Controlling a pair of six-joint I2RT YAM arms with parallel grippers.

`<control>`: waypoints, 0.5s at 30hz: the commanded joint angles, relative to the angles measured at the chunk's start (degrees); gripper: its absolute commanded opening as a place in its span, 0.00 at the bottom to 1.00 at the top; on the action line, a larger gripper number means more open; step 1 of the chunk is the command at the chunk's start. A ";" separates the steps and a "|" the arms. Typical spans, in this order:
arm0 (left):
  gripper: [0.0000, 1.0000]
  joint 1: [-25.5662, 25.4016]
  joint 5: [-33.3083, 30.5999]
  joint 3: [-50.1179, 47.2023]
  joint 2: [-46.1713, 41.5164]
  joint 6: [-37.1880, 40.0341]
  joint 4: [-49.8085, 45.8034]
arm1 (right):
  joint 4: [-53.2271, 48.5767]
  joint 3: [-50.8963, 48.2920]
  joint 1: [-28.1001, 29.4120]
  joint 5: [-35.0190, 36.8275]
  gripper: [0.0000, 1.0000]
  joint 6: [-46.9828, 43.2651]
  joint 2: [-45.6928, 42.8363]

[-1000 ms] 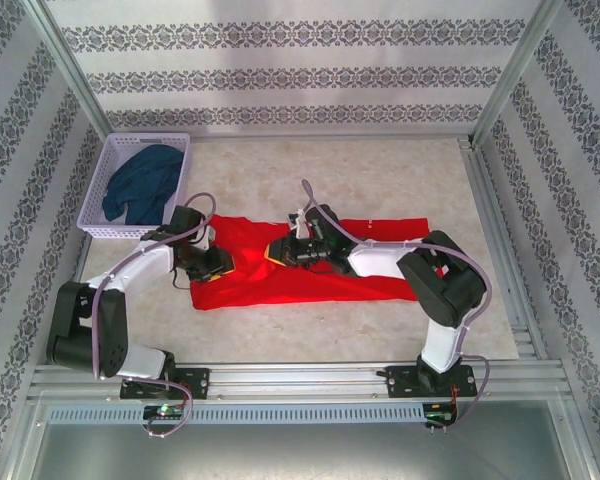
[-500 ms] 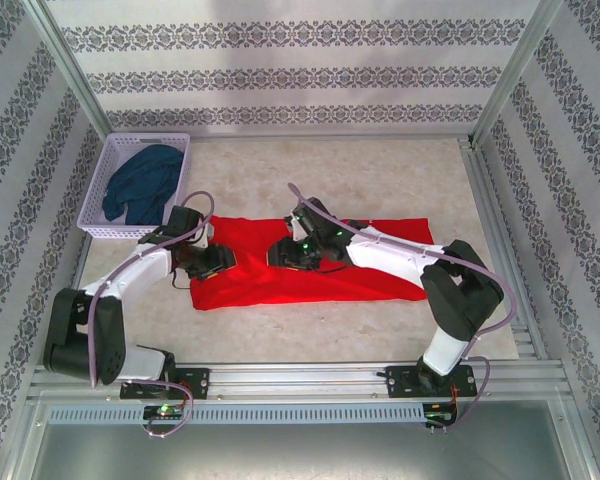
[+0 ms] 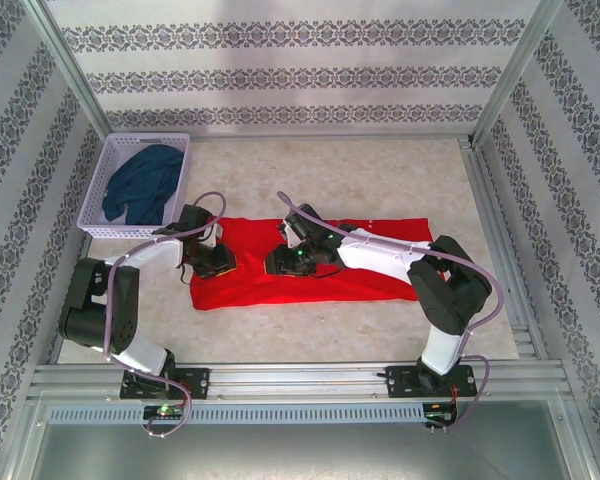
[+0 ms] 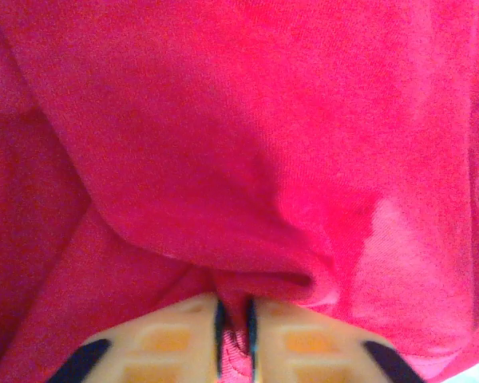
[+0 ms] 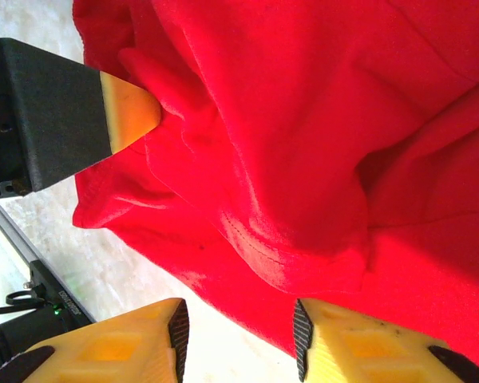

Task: Fold the inside-out t-shirt
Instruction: Smooth out the T-shirt at the center of the table.

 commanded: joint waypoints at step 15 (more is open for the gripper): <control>0.02 -3.35 -10.50 3.27 -8.48 -1.64 -15.63 | -1.05 -0.64 -1.34 0.05 0.43 -3.37 -0.46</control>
